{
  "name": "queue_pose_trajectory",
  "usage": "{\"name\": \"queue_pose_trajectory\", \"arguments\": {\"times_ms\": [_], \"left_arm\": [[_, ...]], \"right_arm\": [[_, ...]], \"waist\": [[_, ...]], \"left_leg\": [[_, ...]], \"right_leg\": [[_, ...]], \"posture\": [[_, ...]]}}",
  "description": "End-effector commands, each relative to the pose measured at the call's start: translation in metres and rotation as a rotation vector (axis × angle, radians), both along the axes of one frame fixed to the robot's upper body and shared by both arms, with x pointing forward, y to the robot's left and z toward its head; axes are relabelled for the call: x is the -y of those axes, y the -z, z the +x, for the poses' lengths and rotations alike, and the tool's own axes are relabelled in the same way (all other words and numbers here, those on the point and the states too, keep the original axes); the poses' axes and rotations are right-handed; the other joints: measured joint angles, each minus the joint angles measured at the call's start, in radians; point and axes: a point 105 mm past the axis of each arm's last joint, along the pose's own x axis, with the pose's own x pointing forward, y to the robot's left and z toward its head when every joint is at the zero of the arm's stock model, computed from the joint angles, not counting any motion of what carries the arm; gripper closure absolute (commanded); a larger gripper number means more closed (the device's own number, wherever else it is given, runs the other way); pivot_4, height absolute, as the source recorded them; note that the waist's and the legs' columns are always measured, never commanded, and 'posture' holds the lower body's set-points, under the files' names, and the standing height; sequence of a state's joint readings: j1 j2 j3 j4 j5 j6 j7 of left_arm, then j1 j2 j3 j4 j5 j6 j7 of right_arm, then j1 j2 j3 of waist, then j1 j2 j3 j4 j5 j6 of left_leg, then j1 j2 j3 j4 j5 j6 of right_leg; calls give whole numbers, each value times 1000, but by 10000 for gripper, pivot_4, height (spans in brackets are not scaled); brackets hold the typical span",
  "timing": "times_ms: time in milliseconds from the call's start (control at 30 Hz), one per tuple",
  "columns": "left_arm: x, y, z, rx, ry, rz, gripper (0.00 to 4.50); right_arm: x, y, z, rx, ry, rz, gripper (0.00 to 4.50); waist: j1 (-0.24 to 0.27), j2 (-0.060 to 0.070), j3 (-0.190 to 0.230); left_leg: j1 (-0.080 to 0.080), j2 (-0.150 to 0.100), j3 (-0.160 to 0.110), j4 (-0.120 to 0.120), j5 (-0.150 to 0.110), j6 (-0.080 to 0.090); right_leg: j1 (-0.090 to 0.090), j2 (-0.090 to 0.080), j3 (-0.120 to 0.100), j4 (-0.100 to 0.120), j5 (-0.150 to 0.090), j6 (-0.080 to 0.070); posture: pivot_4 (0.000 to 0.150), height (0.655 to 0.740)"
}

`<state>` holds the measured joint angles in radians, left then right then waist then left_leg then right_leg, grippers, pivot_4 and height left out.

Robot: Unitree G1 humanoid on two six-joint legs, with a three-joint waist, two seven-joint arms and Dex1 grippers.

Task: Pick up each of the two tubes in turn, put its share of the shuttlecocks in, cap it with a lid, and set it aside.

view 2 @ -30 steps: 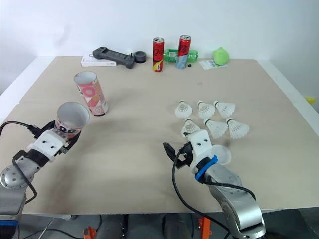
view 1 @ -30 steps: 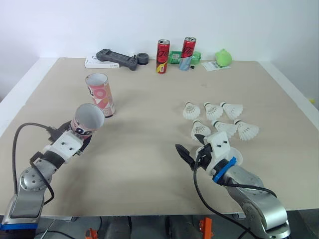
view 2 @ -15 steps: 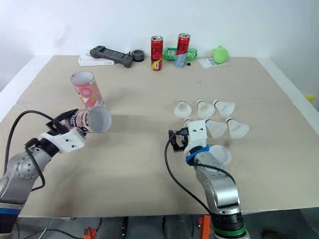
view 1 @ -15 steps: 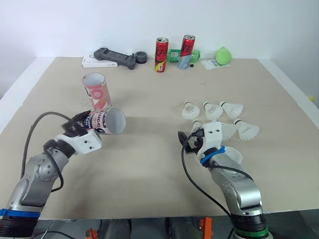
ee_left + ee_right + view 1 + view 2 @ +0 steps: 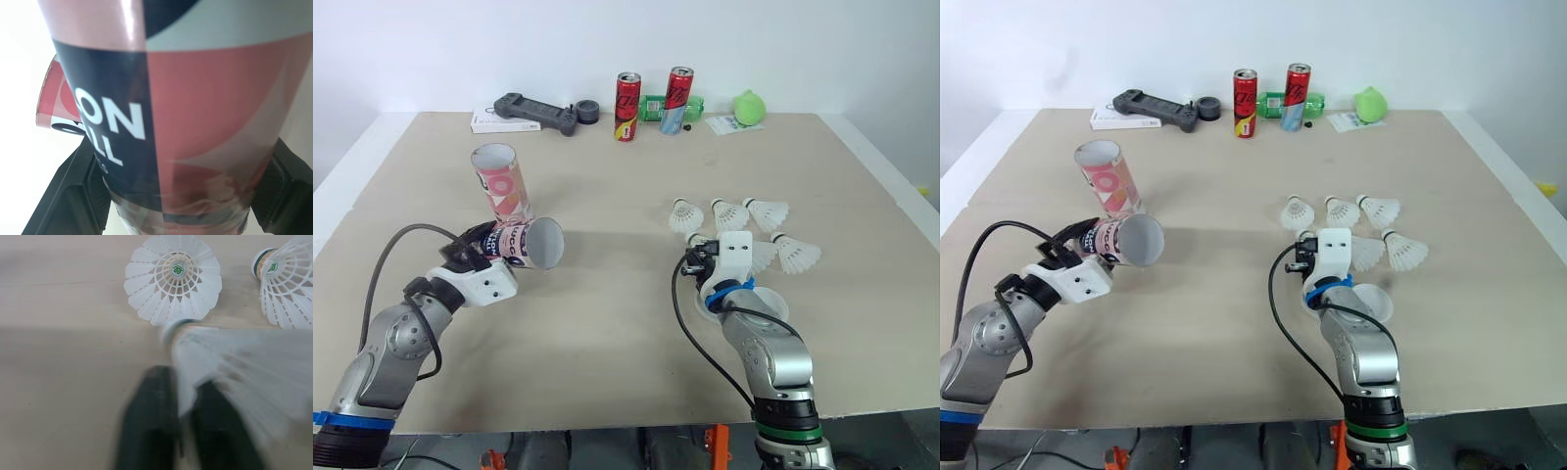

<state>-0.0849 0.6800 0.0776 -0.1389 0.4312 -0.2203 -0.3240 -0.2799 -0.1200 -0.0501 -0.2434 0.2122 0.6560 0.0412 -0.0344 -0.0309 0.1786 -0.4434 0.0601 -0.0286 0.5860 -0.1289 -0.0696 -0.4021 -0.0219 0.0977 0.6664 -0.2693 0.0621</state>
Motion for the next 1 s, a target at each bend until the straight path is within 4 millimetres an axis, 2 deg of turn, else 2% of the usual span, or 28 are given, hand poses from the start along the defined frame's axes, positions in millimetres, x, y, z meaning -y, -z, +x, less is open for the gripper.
{"name": "queue_pose_trajectory", "arguments": {"times_ms": [33,167,233,267,300,367,533,667,767,900,1000], "left_arm": [[7,-10,-4,53,28,3,12694],[7,-7,-2,40,22,13,12694],[7,-6,0,34,12,15,12694],[7,-4,2,22,3,16,12694],[8,-2,4,14,-3,17,12694],[10,5,8,-19,-10,15,12694],[23,13,14,-68,-10,-13,12694],[35,14,16,-86,-1,-37,12694],[38,15,15,-91,-3,-45,12694],[43,16,13,-97,0,-50,12694],[42,18,12,-103,-3,-48,12694]], "right_arm": [[4,-14,-1,50,15,29,44722],[-5,-27,-7,95,-80,32,44722],[-17,-39,-14,143,-190,40,44722],[-34,-61,-27,240,-352,14,44722],[-47,-75,-38,303,-469,-10,44722],[-74,-89,-61,371,-711,-55,44722],[-106,-85,-69,378,-934,-143,44722],[-136,-79,-58,396,-1003,-246,44722],[-147,-74,-52,412,-1016,-327,44722],[-156,-80,-55,446,-1044,-304,44722],[-156,-88,-62,459,-1065,-238,35740]], "waist": [[-1,0,0],[-4,0,0],[-5,0,0],[-6,0,0],[-6,1,1],[-10,2,1],[-14,0,0],[-13,0,0],[-13,-1,0],[-11,-1,0],[-11,-1,0]], "left_leg": [[0,0,0,0,0,0],[0,0,0,0,0,0],[0,0,0,0,0,0],[0,0,0,0,0,0],[0,0,0,0,0,0],[0,-1,1,0,0,0],[1,2,0,1,0,0],[1,2,0,2,1,2],[1,2,0,3,2,3],[1,2,0,3,2,3],[1,2,0,3,2,2]], "right_leg": [[0,0,0,0,0,0],[0,0,0,0,0,0],[0,0,1,0,0,0],[0,0,1,0,0,0],[0,0,1,0,0,0],[0,0,2,0,-1,2],[1,4,2,1,-2,6],[0,5,3,2,-1,5],[0,5,4,2,1,6],[1,5,4,2,1,5],[1,5,4,2,2,4]], "posture": [[1500,7400],[1500,7400],[1500,7400],[1500,7400],[1500,7400],[1500,7400],[1500,7400],[1500,7400],[1500,7400],[1500,7400],[1500,7400]]}}
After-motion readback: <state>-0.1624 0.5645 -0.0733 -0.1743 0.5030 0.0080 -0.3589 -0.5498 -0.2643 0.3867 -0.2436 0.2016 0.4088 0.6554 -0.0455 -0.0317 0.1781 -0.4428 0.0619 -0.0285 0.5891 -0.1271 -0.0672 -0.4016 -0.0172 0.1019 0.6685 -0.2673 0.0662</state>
